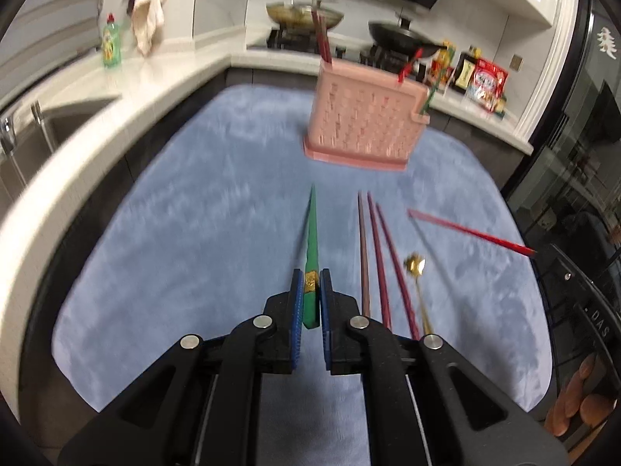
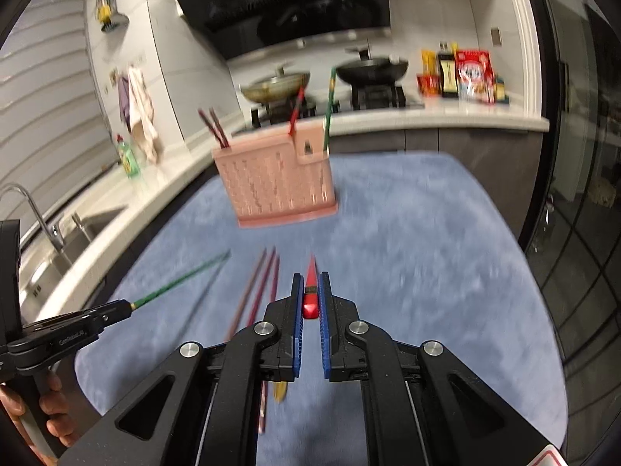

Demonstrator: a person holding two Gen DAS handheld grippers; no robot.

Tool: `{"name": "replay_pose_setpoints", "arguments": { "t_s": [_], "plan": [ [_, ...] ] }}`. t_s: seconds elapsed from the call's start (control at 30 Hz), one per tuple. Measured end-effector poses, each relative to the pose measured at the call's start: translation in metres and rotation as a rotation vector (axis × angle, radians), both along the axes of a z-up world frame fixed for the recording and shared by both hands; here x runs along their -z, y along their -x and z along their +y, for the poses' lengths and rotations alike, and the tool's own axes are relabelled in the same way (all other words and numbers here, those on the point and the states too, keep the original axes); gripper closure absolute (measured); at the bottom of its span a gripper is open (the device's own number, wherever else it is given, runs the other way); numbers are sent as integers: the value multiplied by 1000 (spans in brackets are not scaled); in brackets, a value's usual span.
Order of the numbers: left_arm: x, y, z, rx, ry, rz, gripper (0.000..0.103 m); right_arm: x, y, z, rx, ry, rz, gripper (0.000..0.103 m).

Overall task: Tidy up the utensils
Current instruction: 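Lift both held chopsticks and carry them over the pink basket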

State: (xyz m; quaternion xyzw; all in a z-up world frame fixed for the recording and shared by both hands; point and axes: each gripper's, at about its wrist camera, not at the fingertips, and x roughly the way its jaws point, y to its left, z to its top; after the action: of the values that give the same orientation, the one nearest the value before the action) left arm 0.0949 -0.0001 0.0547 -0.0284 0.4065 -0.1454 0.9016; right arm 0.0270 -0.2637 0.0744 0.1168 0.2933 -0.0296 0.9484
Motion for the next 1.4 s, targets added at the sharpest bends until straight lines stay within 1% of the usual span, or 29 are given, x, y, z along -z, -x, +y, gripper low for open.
{"name": "replay_pose_setpoints", "arguments": {
  "t_s": [0.17,0.27,0.37,0.6,0.73,0.9,1.0,1.1,1.2,1.3,1.4],
  "plan": [
    [-37,-20,8,-12,29,-59,96,-31,-15,-8,5,15,-61,96],
    [-52,-35,8,-11,37,-79,96,-48,-29,-14,5,23,-94,96],
    [-65,-53,5,-13,36,-96,96,-60,-40,-19,8,30,-112,96],
    [-98,-85,-3,-1,16,-163,96,-85,-67,-33,3,9,-145,96],
    [-123,-103,-10,14,16,-205,96,-103,-84,-36,-18,-18,-174,96],
    [-159,-126,-21,34,33,-258,96,-133,-113,-38,-46,-46,-231,96],
    [-186,-135,-32,40,33,-323,96,-154,-135,-40,-66,-82,-273,96],
    [-212,-147,-42,33,36,-394,96,-172,-159,-41,-63,-89,-319,96],
    [-233,-162,-51,17,62,-471,96,-184,-184,-43,-63,-114,-336,96],
    [-243,-180,-59,8,83,-507,96,-190,-207,-44,-60,-131,-351,96],
    [-241,-199,-67,7,92,-498,96,-188,-225,-43,-49,-118,-354,96]
  ]
}}
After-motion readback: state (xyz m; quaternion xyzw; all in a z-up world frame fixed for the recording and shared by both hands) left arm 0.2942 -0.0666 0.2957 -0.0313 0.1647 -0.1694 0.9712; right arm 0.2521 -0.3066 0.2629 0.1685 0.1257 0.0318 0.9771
